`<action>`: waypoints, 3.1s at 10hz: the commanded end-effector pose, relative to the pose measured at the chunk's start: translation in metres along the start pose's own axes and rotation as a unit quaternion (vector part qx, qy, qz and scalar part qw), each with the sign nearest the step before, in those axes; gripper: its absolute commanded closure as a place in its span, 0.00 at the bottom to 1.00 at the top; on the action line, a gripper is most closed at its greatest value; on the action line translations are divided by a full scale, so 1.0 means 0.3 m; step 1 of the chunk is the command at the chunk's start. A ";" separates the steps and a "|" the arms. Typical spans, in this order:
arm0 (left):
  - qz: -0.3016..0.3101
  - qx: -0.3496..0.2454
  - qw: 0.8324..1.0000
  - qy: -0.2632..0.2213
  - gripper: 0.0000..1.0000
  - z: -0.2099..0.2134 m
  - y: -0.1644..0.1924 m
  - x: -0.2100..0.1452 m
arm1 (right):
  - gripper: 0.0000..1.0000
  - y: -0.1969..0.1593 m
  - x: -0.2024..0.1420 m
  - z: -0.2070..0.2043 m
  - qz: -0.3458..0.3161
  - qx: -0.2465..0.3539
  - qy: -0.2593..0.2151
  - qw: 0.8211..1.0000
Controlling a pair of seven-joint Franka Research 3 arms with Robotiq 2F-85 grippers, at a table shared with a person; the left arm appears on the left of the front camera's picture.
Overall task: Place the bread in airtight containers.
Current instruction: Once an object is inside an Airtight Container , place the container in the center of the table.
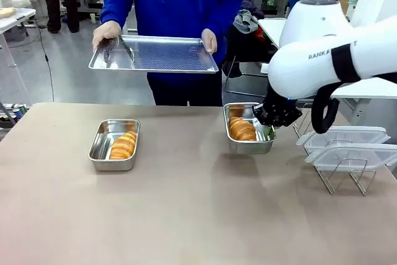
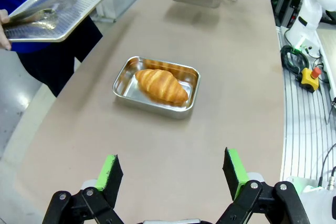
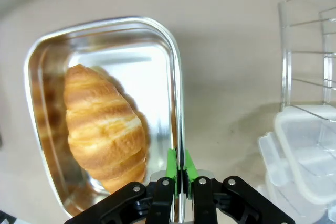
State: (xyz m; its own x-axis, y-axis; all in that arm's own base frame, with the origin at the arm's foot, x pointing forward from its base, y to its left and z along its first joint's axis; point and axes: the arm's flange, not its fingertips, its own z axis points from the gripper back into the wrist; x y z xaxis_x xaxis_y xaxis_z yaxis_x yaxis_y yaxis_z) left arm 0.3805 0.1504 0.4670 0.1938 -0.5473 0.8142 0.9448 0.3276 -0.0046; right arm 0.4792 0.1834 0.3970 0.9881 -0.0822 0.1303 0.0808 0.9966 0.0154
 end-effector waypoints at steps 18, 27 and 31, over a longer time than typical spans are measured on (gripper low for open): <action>-0.010 0.001 1.000 -0.002 0.00 0.002 -0.003 -0.004 | 0.00 -0.016 0.057 0.038 0.002 0.054 -0.086 0.995; -0.010 0.001 1.000 -0.002 0.00 0.002 -0.003 -0.004 | 0.00 -0.598 0.065 0.364 0.356 0.311 -0.255 0.844; -0.010 0.001 1.000 -0.002 0.00 0.002 -0.003 -0.004 | 0.00 -0.709 -0.003 0.293 0.438 0.344 -0.286 0.780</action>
State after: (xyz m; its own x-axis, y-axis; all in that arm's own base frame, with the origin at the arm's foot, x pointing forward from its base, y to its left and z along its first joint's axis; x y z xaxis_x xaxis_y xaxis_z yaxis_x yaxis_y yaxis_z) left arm 0.3803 0.1507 0.4670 0.1944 -0.5476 0.8139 0.9445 0.3286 -0.0046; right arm 0.4469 -0.0281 0.4888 0.4250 0.4617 0.7786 -0.8544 0.4887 0.1766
